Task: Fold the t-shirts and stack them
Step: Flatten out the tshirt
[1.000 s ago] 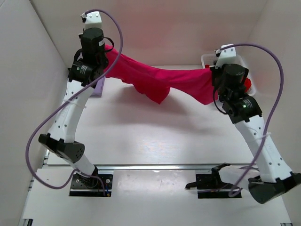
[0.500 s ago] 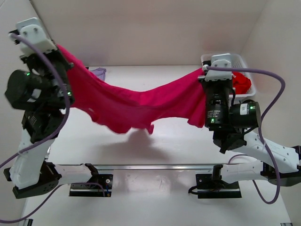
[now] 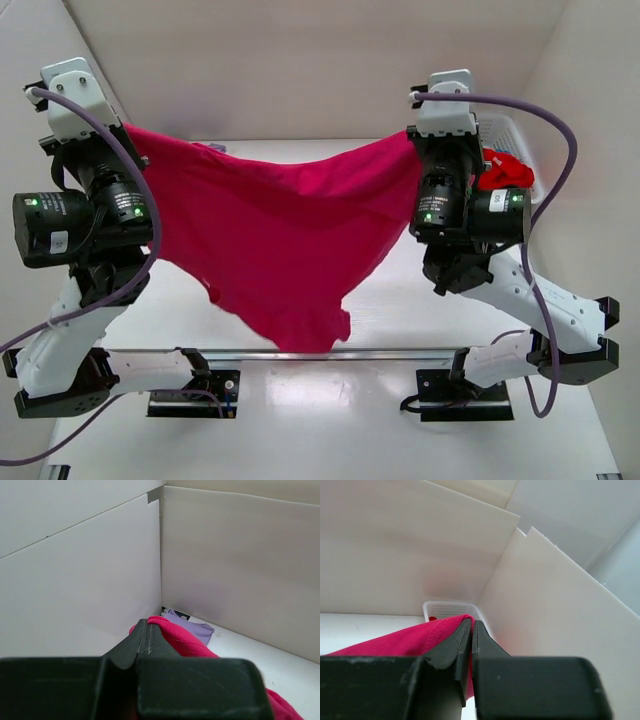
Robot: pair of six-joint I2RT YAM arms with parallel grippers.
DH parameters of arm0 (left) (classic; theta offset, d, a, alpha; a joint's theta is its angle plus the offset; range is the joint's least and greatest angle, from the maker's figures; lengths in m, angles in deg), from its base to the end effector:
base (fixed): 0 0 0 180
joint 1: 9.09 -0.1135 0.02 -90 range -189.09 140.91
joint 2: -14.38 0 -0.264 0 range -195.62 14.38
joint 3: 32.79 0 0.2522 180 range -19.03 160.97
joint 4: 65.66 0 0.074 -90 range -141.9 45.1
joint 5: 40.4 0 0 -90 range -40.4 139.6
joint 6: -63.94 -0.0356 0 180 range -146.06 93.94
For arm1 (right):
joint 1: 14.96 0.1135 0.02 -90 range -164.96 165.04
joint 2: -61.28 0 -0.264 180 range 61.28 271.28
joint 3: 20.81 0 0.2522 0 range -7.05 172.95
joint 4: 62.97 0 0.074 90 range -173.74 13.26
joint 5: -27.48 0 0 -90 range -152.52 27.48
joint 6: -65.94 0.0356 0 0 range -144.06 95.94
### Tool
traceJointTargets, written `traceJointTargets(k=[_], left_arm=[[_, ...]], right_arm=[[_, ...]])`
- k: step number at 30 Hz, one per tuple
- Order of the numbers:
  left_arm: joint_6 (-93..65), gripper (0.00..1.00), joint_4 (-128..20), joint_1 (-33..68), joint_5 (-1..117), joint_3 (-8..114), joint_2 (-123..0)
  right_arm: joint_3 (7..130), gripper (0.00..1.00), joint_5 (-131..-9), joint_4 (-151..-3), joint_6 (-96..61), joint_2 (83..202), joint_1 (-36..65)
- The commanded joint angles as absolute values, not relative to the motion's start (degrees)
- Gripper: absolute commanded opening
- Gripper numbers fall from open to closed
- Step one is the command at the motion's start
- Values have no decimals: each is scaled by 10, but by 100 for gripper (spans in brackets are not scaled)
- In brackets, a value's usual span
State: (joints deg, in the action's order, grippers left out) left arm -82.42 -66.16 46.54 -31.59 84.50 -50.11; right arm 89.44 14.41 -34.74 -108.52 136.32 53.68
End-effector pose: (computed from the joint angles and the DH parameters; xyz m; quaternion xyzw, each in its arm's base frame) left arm 0.0890 -0.0679 0.6164 -0.1472 0.6457 0.2094 0.7194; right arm 0.1032 0.1686 0.5874 -0.0341 0.6306 -0.2464 0.7351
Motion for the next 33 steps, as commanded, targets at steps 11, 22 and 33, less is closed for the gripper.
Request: traceJointTargets(k=[11,22,33], left_arm=[[-864,0,-717,480,-329,846,-502],[-859,0,-721,486,-326,843,-515],[-785,0,-686,465,-293,793,-532]], right_arm=[[1066,0,102,-438,-1019,1449,487],[1049,0,140,-322,-1145,1389,452],[975,0,114,-382,-1073,1341,358]])
